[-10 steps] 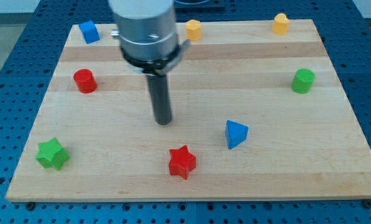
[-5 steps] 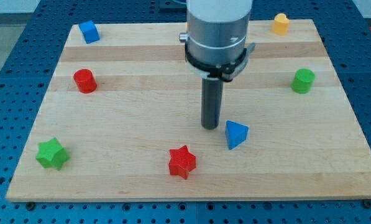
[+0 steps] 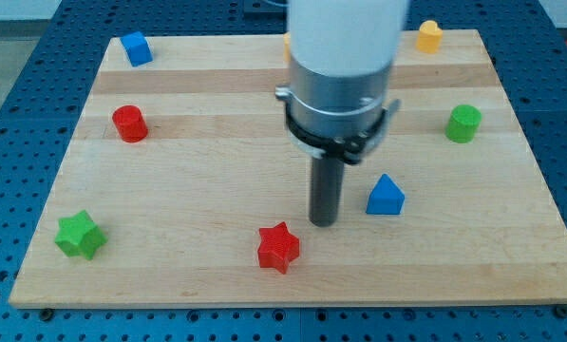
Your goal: Move the blue triangle towards the bottom right
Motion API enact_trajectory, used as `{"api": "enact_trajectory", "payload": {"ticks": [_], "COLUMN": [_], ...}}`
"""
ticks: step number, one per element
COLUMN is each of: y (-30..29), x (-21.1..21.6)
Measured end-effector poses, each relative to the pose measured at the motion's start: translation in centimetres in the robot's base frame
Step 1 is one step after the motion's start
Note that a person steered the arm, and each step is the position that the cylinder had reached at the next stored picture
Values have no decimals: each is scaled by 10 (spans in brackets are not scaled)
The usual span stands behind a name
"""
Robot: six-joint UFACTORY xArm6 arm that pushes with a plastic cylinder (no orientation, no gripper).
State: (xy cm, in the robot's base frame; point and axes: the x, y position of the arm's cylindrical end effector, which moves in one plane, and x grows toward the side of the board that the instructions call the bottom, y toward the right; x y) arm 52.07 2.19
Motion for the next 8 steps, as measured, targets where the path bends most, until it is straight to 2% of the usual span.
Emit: {"api": "enact_trajectory", "payload": {"ticks": [1, 3, 4, 5, 6, 7, 8], "y": [19, 112, 96, 87, 111, 125, 124], "x": [-21, 12, 2, -28, -21, 6, 11]}}
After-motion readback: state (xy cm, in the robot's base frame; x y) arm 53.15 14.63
